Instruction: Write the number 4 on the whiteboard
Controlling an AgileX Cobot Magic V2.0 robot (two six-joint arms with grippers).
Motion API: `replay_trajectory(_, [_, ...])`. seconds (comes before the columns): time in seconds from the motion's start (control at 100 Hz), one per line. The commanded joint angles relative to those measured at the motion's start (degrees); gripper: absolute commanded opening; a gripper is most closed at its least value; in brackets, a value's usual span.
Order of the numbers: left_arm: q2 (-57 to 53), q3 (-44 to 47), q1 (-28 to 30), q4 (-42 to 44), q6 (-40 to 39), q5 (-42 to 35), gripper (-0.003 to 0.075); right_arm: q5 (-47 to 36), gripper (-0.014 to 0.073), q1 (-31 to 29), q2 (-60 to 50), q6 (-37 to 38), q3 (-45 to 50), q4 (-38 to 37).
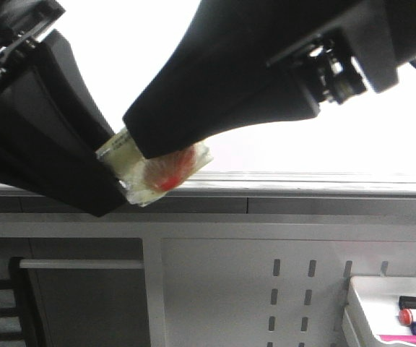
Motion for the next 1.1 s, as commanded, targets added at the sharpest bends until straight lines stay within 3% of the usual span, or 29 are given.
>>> replay_trajectory(0.0, [-1.38, -1.74, -0.24, -3.78, -0.54, -3.15, 0.0021, -1.04, -0.0064, 0.0, -0.84, -0.19, -1.95, 2.03])
replay_trajectory(0.09, [-2.15, -1.74, -0.2, -3.65, -3.2, -3.15, 0.0149, -2.36, -0.0064, 0.0, -1.06, -0.19, -1.95, 0.98])
replay_trajectory(0.21, [-5.13, -1.82, -0.2, -3.4, -9.95, -4.26, 0.0412, -4.87, -0.0064, -0.11, -1.06, -0.19, -1.84, 0.71])
replay_trajectory(0.31, [-9.82, -1.82, -0.2, -2.38, -15.51, -5.16, 0.0502, -7.12, -0.0064, -0.11, -1.06, -0.19, -1.84, 0.21])
replay_trajectory(0.41, [-16.26, -1.06, 0.85, 1.83, -23.13, -5.89, 0.0459, -10.91, -0.0064, -0.11, -1.06, -0.19, -1.84, 0.21])
replay_trajectory(0.64, [-36.88, 9.74, 9.35, 6.62, -38.42, -15.94, 0.023, -22.19, -0.0064, -1.63, -1.06, -0.19, -1.84, 0.21])
replay_trajectory(0.79, [-48.21, 18.49, 14.94, 4.57, -39.08, -18.22, 0.009, -27.17, -0.0064, -7.55, -0.84, -0.19, -1.84, 0.47])
replay_trajectory(0.91, [-53.52, 23.29, 17.9, -0.29, -39.08, -20.14, -0.0021, -25.32, -0.0064, -13.26, -0.14, -0.19, -2.49, 0.6])
replay_trajectory(1.09, [-55.31, 26.19, 19.68, -3.6, -39.08, -21.8, -0.002, -23.19, -0.0064, -15.45, 1.95, -0.19, -5.3, 0.6])
